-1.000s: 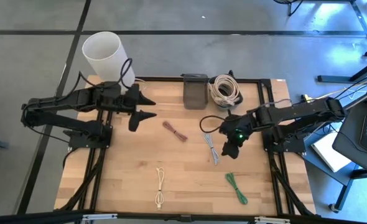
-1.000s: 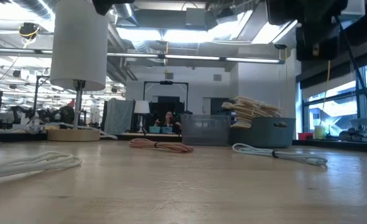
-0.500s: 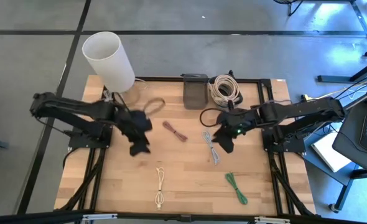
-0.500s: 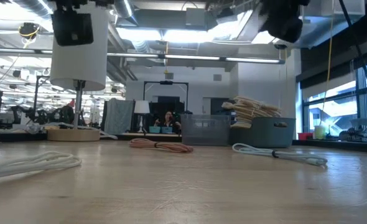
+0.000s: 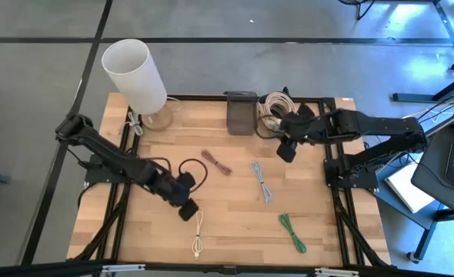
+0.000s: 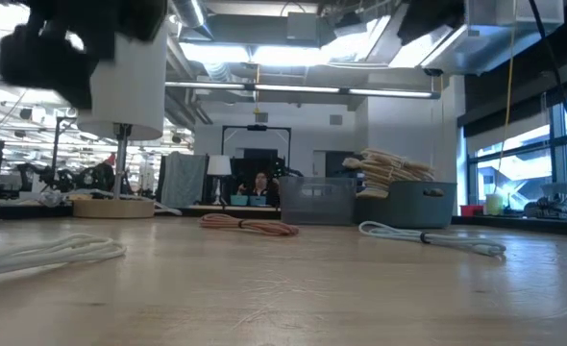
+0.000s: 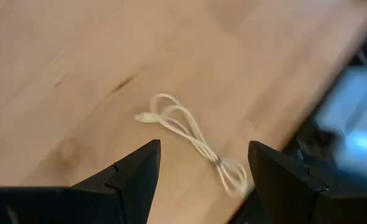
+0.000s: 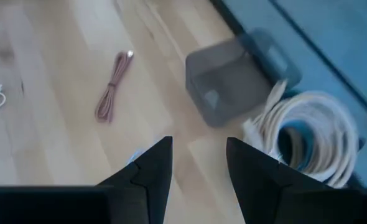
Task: Pick & Place USB Port
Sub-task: Put the white charger cable into the black transparent bin
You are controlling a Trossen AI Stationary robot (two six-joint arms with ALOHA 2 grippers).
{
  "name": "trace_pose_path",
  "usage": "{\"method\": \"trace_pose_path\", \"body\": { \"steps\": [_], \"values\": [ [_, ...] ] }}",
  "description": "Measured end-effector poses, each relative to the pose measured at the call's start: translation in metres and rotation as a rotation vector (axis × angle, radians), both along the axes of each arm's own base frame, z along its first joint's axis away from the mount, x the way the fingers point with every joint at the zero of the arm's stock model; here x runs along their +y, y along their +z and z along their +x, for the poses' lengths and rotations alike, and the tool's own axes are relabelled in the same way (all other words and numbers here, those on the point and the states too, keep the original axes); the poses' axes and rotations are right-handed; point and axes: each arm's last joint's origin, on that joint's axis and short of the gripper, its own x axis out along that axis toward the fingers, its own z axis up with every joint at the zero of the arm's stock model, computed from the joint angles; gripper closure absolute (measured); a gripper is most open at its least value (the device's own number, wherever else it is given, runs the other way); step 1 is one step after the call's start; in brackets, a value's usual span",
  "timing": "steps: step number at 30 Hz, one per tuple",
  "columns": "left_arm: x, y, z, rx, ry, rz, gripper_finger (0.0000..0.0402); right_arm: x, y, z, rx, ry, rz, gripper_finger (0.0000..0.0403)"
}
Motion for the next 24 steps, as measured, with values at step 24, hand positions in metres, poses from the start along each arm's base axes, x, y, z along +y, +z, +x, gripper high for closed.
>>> {"method": "trace_pose_path", "body": {
  "steps": [24],
  "values": [
    [-0.056,-0.059,0.019,0.219,0.421,-0.365,0.0207,-0.008,0.015,-0.001,0.031,0.147,-0.133,0.0247]
  ]
}}
